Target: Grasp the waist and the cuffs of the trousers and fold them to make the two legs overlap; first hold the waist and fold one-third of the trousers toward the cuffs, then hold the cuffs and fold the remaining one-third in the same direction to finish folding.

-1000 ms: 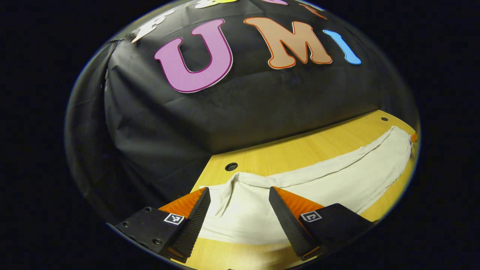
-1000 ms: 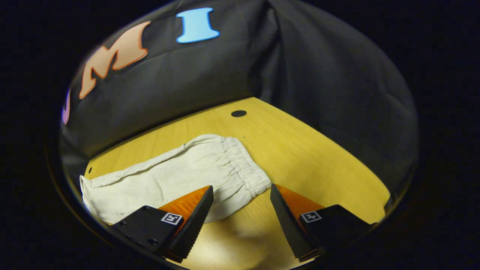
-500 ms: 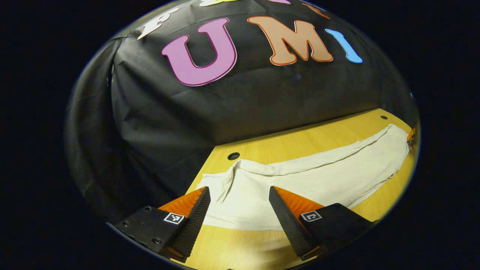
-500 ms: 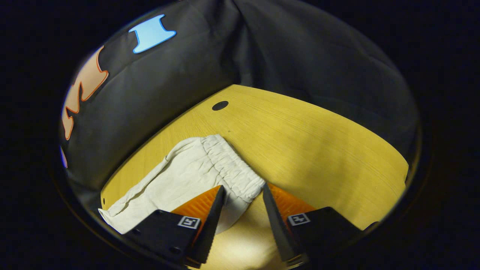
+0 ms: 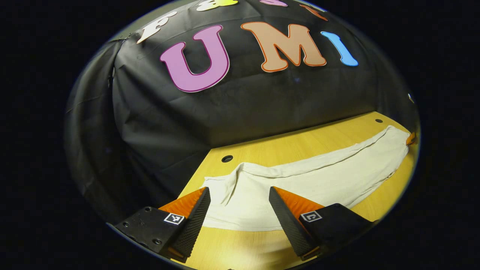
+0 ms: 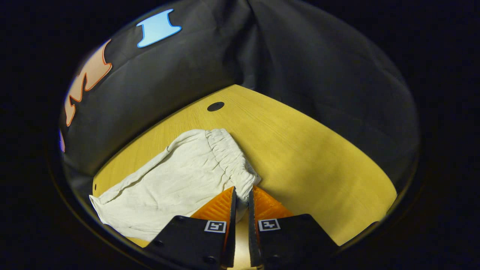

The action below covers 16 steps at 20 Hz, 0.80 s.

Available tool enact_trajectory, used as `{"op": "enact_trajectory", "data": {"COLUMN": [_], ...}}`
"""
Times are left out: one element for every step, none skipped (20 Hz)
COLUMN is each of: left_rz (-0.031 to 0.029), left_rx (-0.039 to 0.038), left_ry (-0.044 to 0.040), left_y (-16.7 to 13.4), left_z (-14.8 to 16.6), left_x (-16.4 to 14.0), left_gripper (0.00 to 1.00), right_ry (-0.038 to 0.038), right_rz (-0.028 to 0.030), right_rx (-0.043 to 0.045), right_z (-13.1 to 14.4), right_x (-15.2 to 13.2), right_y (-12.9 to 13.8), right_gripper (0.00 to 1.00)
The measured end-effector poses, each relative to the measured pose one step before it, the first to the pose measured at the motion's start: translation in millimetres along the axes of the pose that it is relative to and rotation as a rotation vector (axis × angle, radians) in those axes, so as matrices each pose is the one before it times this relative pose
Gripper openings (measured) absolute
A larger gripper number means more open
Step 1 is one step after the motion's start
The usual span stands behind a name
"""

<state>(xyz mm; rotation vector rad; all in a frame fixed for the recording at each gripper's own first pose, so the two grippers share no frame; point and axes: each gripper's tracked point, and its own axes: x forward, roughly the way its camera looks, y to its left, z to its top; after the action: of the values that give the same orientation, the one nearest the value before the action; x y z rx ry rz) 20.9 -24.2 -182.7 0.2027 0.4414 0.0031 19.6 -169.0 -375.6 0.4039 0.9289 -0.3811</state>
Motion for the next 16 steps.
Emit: {"op": "enact_trajectory", "data": {"left_rz": [0.00081,0.00396,0.00134,-0.0068,-0.00649,0.00261,0.00055,-0.00016,0.00191,0.00385,0.00017,0.00113,0.00304,0.00202,0.00001,-0.00045], "left_rx": [0.00001,-0.00476,-0.01332,-0.01621,-0.0068,0.00107,-0.00138,-0.00575,-0.00652,-0.00653,-0.00558,-0.00197,-0.00113,-0.00371,-0.00678,-0.00846], "left_ry": [0.00705,0.00188,-0.00453,-0.005,0.00211,0.00084,0.00526,0.00799,0.00033,-0.00434,-0.00377,-0.00021,0.00141,0.00293,0.00299,0.00457], "left_y": [-2.04,-0.78,0.23,-1.23,1.17,2.82,4.49,4.47,5.27,4.61,5.44,3.01,5.08,3.97,4.17,3.76], "left_z": [-0.41,0.04,0.91,1.07,0.03,-1.64,-0.89,-1.93,-0.31,1.32,-0.28,-0.83,-1.71,-1.99,-2.02,-3.17], "left_x": [-1.62,-3.87,-1.42,-2.15,-0.77,1.45,1.0,1.52,1.42,0.35,-0.69,0.55,0.51,0.31,-0.62,-0.77], "left_gripper": [0.96,0.96,0.96,0.96,0.95,0.96,0.96,0.95,0.96,0.96,0.96,0.96,0.96,0.96,0.96,0.96], "right_ry": [-0.01019,-0.00741,-0.01028,-0.01525,-0.01624,-0.02282,-0.02195,-0.02256,-0.01861,-0.01418,-0.01215,-0.01158,-0.01005,-0.00331,-0.00233,-0.00697], "right_rz": [0.00093,0.0108,0.01568,0.01348,0.02299,0.03091,0.02127,0.02364,0.02134,0.02072,0.0182,0.01884,0.01912,0.02356,0.02625,0.02413], "right_rx": [-0.00542,-0.00494,-0.00911,-0.00884,0.00156,0.00539,-0.00524,-0.01091,-0.01463,-0.01466,-0.01437,-0.01403,-0.01299,-0.00829,0.00072,0.0037], "right_z": [4.79,0.52,4.09,4.48,5.28,6.27,6.13,2.79,-1.39,-2.09,0.15,0.64,2.12,-0.37,0.05,2.96], "right_x": [-4.54,-0.46,-2.59,-2.17,-4.84,-5.17,-5.17,-2.19,2.22,2.07,1.27,0.5,0.14,-0.39,-0.51,-1.04], "right_y": [1.01,2.44,2.79,0.61,4.96,5.8,5.34,-3.9,-0.98,-0.18,0.13,0.38,0.81,0.51,0.77,0.36], "right_gripper": [0.05,0.05,0.11,0.11,0.05,0.11,0.11,0.11,0.11,0.11,0.11,0.11,0.11,0.11,0.11,0.11]}}
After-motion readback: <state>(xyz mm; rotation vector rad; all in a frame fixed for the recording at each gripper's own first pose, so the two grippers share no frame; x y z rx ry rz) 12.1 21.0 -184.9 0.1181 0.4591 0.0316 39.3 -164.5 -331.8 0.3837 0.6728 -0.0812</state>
